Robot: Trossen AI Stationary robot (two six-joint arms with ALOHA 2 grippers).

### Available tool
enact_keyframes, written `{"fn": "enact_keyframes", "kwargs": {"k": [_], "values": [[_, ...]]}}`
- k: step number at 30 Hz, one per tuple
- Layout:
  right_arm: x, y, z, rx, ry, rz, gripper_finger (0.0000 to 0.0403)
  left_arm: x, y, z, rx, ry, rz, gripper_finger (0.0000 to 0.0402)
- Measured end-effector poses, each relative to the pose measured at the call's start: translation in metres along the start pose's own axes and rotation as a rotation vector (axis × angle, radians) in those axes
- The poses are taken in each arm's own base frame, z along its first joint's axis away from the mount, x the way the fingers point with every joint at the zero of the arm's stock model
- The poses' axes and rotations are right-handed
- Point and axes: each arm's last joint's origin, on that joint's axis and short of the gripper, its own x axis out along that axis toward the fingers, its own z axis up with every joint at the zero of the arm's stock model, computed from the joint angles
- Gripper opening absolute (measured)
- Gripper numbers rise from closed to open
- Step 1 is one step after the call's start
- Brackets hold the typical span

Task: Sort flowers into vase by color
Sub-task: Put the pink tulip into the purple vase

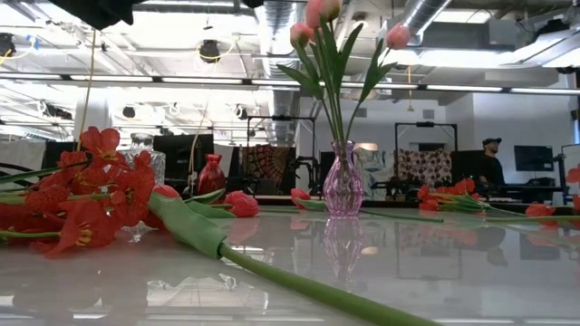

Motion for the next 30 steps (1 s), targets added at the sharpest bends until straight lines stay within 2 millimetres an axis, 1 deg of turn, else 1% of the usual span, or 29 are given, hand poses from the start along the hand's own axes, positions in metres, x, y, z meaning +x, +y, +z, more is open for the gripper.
{"fn": "enact_keyframes", "kwargs": {"k": [2, 5, 9, 13, 17, 20, 22, 25, 30], "values": [[-0.008, 0.001, 0.003, -0.02, 0.035, -0.043, 0.002, -0.002, 0.001, 0.002, -0.015, 0.04, -0.003, 0.0152], [-0.022, 0.0, 0.008, -0.028, 0.098, -0.108, 0.002, -0.01, 0.006, 0.011, -0.038, 0.111, 0.003, 0.0196], [-0.035, -0.013, 0.007, 0.015, 0.173, -0.178, 0.002, -0.027, 0.017, 0.025, -0.075, 0.227, 0.016, 0.0232], [-0.054, -0.036, -0.009, 0.089, 0.161, -0.285, 0.002, -0.046, 0.027, 0.037, -0.107, 0.327, 0.064, 0.0239], [-0.073, -0.062, -0.026, 0.186, 0.081, -0.38, 0.0019, -0.059, 0.03, 0.045, -0.107, 0.375, 0.082, 0.024], [-0.08, -0.079, -0.037, 0.211, 0.035, -0.436, 0.0019, -0.066, 0.031, 0.047, -0.055, 0.417, 0.084, 0.024], [-0.079, -0.088, -0.042, 0.211, 0.023, -0.476, 0.0019, -0.068, 0.032, 0.046, -0.02, 0.441, 0.083, 0.024], [-0.074, -0.099, -0.048, 0.197, 0.038, -0.515, 0.0019, -0.068, 0.035, 0.045, 0.002, 0.438, 0.082, 0.024], [-0.065, -0.108, -0.054, 0.197, 0.039, -0.507, 0.0019, -0.069, 0.047, 0.042, -0.003, 0.451, 0.115, 0.024]]}}
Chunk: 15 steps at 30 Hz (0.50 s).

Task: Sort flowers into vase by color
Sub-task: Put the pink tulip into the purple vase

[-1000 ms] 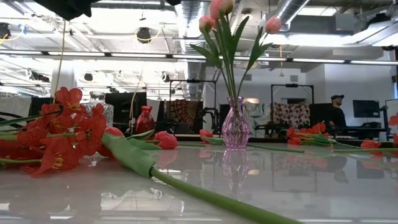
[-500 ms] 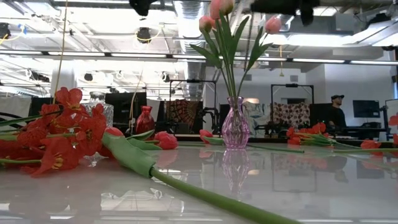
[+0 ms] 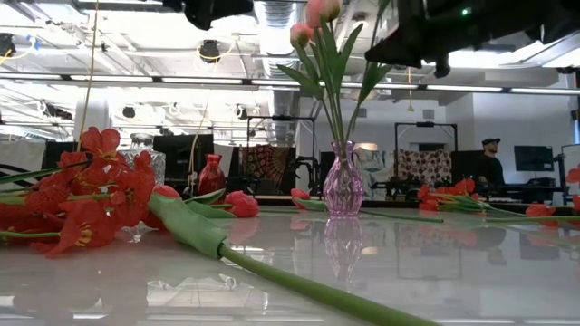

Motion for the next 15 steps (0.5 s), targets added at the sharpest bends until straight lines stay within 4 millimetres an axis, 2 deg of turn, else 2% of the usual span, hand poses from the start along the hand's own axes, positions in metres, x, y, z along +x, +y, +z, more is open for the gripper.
{"fn": "enact_keyframes", "kwargs": {"k": [10, 15], "values": [[0.0068, -0.0044, -0.0019, -0.009, 0.007, -0.007, 0.0019, 0.0013, 0.0103, -0.005, -0.033, 0.023, -0.031, 0.024], [0.0052, -0.0062, -0.006, -0.006, 0.003, -0.007, 0.0019, 0.0014, 0.0112, -0.0055, -0.023, 0.011, -0.103, 0.024]]}}
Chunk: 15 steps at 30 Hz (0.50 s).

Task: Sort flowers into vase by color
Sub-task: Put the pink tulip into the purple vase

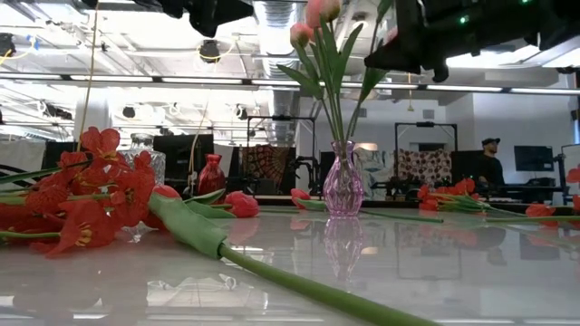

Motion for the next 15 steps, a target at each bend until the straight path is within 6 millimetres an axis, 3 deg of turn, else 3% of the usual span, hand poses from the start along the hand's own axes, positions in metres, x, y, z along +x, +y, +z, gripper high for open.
{"fn": "enact_keyframes", "kwargs": {"k": [6, 15], "values": [[-0.002, -0.003, -0.003, 0.024, -0.021, 0.001, 0.0019, -0.004, 0.002, -0.007, -0.003, -0.043, -0.019, 0.024], [-0.001, -0.004, -0.002, 0.03, -0.028, -0.004, 0.0019, -0.035, 0.006, -0.025, -0.056, -0.251, 0.062, 0.024]]}}
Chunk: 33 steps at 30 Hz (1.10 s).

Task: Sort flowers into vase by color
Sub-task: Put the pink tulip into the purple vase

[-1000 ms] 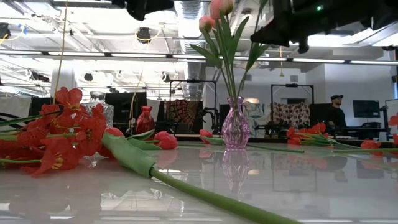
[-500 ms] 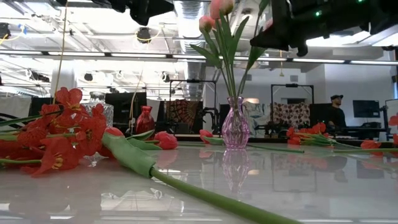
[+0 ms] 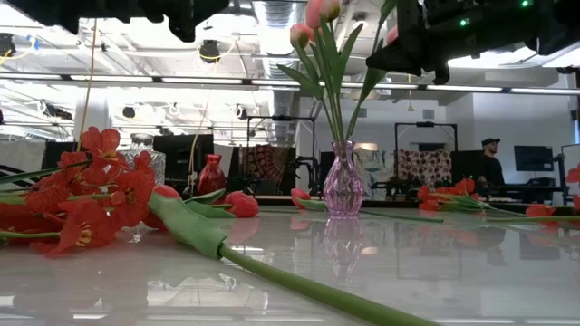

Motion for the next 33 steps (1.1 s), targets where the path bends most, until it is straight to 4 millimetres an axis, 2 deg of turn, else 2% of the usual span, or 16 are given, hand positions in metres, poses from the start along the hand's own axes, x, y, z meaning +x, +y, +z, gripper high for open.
{"fn": "enact_keyframes", "kwargs": {"k": [7, 33], "values": [[0.0, 0.0, -0.0002, 0.01, 0.001, 0.001, 0.0019, -0.0119, -0.0005, -0.0013, -0.001, -0.039, 0.016, 0.024], [0.0081, -0.0071, 0.0, 0.028, 0.002, 0.023, 0.0019, -0.0113, -0.0012, -0.0022, -0.021, -0.033, -0.002, 0.024]]}}
